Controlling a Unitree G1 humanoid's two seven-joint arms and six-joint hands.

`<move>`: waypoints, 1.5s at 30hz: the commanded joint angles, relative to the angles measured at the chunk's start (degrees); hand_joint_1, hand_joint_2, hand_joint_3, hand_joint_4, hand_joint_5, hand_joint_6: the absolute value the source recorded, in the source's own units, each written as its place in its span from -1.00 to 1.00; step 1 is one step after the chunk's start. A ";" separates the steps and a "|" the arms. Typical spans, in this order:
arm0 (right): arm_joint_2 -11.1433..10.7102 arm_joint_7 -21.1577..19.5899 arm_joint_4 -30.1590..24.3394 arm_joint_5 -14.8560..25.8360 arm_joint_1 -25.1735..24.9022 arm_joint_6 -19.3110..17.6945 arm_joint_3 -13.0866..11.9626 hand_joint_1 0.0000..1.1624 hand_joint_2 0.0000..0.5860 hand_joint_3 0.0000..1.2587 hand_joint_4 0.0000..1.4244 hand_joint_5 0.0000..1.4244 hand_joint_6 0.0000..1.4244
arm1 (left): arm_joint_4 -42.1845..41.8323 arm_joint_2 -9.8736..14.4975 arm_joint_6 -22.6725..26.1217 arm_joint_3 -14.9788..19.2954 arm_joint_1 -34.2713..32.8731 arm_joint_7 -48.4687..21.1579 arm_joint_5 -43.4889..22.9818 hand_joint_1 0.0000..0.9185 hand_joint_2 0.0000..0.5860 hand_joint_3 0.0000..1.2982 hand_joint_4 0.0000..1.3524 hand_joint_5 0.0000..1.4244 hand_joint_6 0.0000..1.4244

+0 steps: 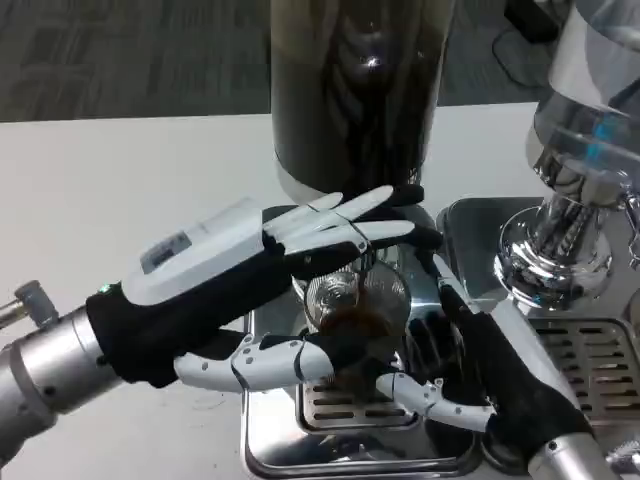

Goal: Grasp the cup under the faucet to collect the drink, then remove the cup.

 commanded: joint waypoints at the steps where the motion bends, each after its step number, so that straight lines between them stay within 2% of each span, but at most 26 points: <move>1: 0.79 -1.34 1.84 0.25 -0.97 -1.78 0.59 0.13 -0.47 -1.00 -1.00 -1.00 -0.92 | -1.20 1.16 0.02 0.19 1.35 -0.69 0.47 -1.00 0.01 -0.74 -1.00 -0.78 -0.97; 4: 1.16 -1.91 2.83 -0.06 -1.64 -2.28 1.01 0.13 -0.47 -1.00 -1.00 -1.00 -0.91 | -1.37 1.50 0.33 0.74 1.69 -0.63 0.27 -1.00 0.01 -0.74 -1.00 -0.78 -0.97; 6: 1.27 -2.14 3.11 -0.12 -1.72 -2.26 1.10 0.13 -0.48 -1.00 -1.00 -1.00 -0.90 | -1.60 1.13 -0.23 2.56 2.43 1.02 1.24 -1.00 0.00 -0.73 -1.00 -0.78 -0.97; 9: 1.37 -2.77 3.28 -0.22 -1.63 -2.76 1.06 0.13 -0.48 -1.00 -1.00 -1.00 -0.90 | -1.96 0.30 -0.96 4.98 3.58 3.28 2.62 -1.00 -0.08 -0.74 -1.00 -0.93 -1.00; 14: 1.33 -2.37 4.27 0.76 -1.96 -3.70 1.18 0.13 -0.48 -1.00 -1.00 -1.00 -0.89 | -2.99 -2.89 -1.83 10.70 7.51 9.56 5.63 -1.00 -0.14 -0.89 -1.00 -1.00 -1.00; 16: 1.31 -3.17 4.51 0.15 -1.98 -4.49 1.25 0.12 -0.48 -1.00 -1.00 -1.00 -0.89 | -3.94 -5.19 -3.00 15.41 9.91 14.38 10.82 -1.00 -0.14 -0.96 -1.00 -1.00 -1.00; 18: 1.59 -3.33 5.17 0.35 -2.06 -4.66 1.22 0.12 -0.47 -1.00 -1.00 -1.00 -0.89 | -4.47 -6.42 -3.49 18.03 11.43 17.26 14.25 -1.00 -0.14 -0.97 -1.00 -1.00 -1.00; 25: 2.50 -4.30 7.73 1.41 -2.11 -7.90 1.17 0.15 -0.49 -1.00 -1.00 -1.00 -0.89 | -3.51 -8.86 -1.92 22.01 16.65 24.14 18.71 -1.00 -0.15 -1.00 -1.00 -1.00 -1.00; 28: 3.22 -5.47 9.53 2.42 -2.14 -10.91 1.18 0.16 -0.50 -1.00 -1.00 -1.00 -0.88 | -2.46 -8.93 -1.56 22.99 18.20 25.90 19.45 -1.00 -0.15 -1.00 -1.00 -1.00 -1.00; 36: 4.95 -6.86 12.95 2.39 -3.03 -13.34 2.17 0.20 -0.51 -1.00 -1.00 -1.00 -0.85 | 2.55 -7.71 -1.89 26.11 21.95 29.38 20.24 -1.00 -0.17 -0.93 -1.00 -1.00 -1.00; 41: 5.23 -6.80 14.43 2.99 -3.68 -14.62 2.53 0.21 -0.53 -1.00 -1.00 -1.00 -0.83 | 8.28 -7.53 -2.75 24.93 22.75 31.46 22.18 -1.00 -0.18 -0.91 -1.00 -1.00 -1.00; 45: 5.61 -7.23 16.04 2.86 -4.39 -15.82 2.94 0.22 -0.54 -1.00 -1.00 -1.00 -0.81 | 9.45 -6.08 -4.82 24.46 23.83 34.83 28.56 -1.00 -0.18 -0.89 -1.00 -1.00 -1.00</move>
